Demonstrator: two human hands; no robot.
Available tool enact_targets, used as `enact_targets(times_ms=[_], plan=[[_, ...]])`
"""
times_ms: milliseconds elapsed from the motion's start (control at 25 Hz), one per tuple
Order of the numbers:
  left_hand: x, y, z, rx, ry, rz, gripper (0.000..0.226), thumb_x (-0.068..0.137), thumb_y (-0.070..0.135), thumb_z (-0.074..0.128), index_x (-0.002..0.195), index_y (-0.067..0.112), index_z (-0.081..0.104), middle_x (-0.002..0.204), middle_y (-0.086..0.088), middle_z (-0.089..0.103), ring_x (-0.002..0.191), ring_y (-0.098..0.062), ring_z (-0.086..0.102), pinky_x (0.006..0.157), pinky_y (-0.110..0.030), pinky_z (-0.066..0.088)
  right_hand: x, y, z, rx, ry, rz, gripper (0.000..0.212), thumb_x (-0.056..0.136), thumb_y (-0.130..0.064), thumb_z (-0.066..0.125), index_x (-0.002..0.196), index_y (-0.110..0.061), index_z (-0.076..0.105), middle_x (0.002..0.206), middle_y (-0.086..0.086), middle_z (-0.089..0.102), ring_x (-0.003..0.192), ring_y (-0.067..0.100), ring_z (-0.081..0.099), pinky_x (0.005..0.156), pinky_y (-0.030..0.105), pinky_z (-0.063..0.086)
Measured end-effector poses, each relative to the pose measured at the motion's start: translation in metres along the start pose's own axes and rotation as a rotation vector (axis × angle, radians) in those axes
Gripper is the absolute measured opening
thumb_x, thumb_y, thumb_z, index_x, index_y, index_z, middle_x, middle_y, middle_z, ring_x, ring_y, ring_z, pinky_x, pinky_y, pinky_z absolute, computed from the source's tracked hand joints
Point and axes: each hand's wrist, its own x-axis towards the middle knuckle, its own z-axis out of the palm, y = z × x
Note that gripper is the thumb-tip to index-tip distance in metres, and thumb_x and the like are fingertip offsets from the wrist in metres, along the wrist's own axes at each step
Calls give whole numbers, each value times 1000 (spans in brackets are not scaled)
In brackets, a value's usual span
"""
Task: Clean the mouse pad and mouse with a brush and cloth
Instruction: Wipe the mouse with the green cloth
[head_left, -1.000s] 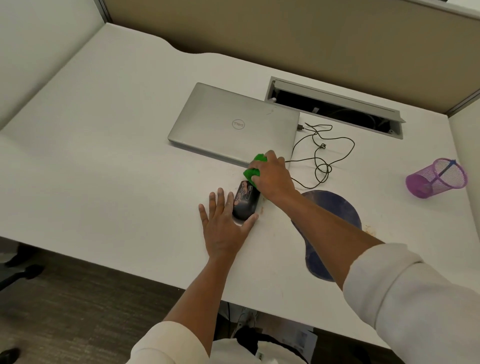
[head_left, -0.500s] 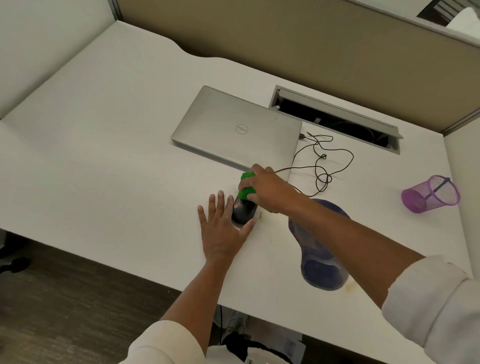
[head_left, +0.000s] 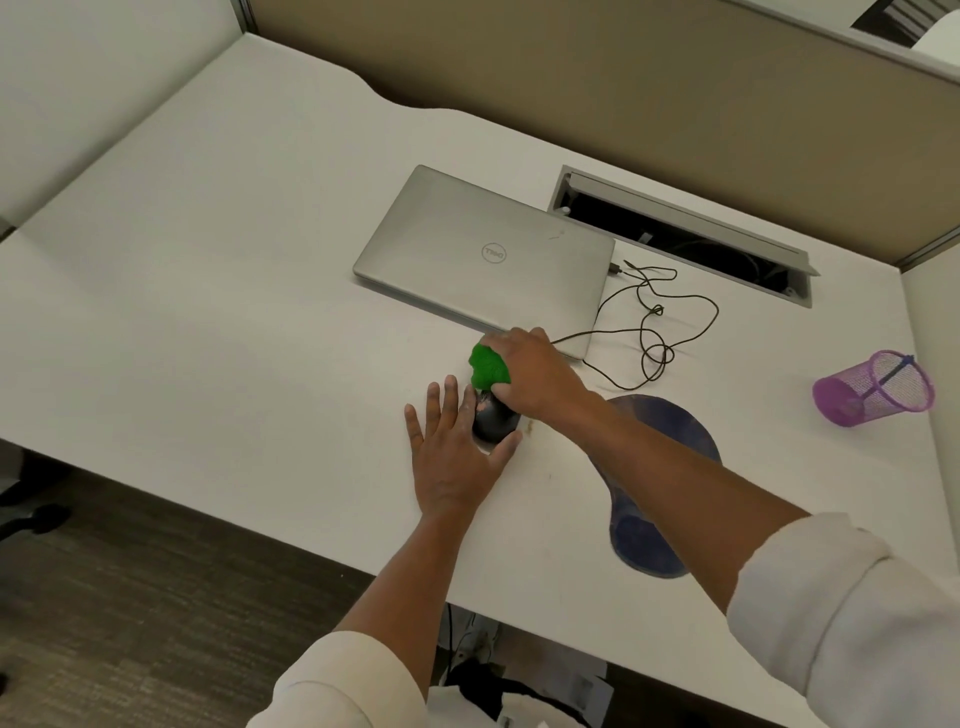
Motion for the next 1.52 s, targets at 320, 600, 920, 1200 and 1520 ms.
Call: enact_targets(times_ms=[320,600,920,1200,1520], plan=[[0,0,0,-8,0,5,94,87,84,28,160,25,28,171,1,12,158,-18,-1,126,-48,-8,-9,11,-17,70,80,73,62,76,-26,74,132,-18,49,115,7,63,107,31,51,85,37,47],[1,1,-1,-20,-1,-6,95,85,83,30,161,25,25,171,2,13,158,-17,-1,126,-48,-9,-20,-13,10,26,89,42,60,79,-17,71,135,-13,48,120,8,65,116,29,50,92,40,48],[1,2,2,-12,10,-5,94,85,82,32,160,24,29,171,0,14,158,-18,0,125,-47,-13,-45,9,-9,-180,-26,55,58,77,-15,71,129,-24,48,111,11,59,102,32,57,86,40,50],[0,1,1,8,3,3,95,87,84,28,160,24,27,171,-1,11,158,-19,-1,126,-49,-9,-21,-8,5,-244,215,94,59,85,-19,63,140,-17,40,131,4,56,115,33,48,88,45,47],[0,3,-2,-5,-2,-3,97,86,84,26,162,25,22,171,2,10,158,-17,-5,126,-48,-10,-20,5,10,115,-56,38,66,82,-28,69,145,-34,49,160,3,28,140,33,35,115,41,34]])
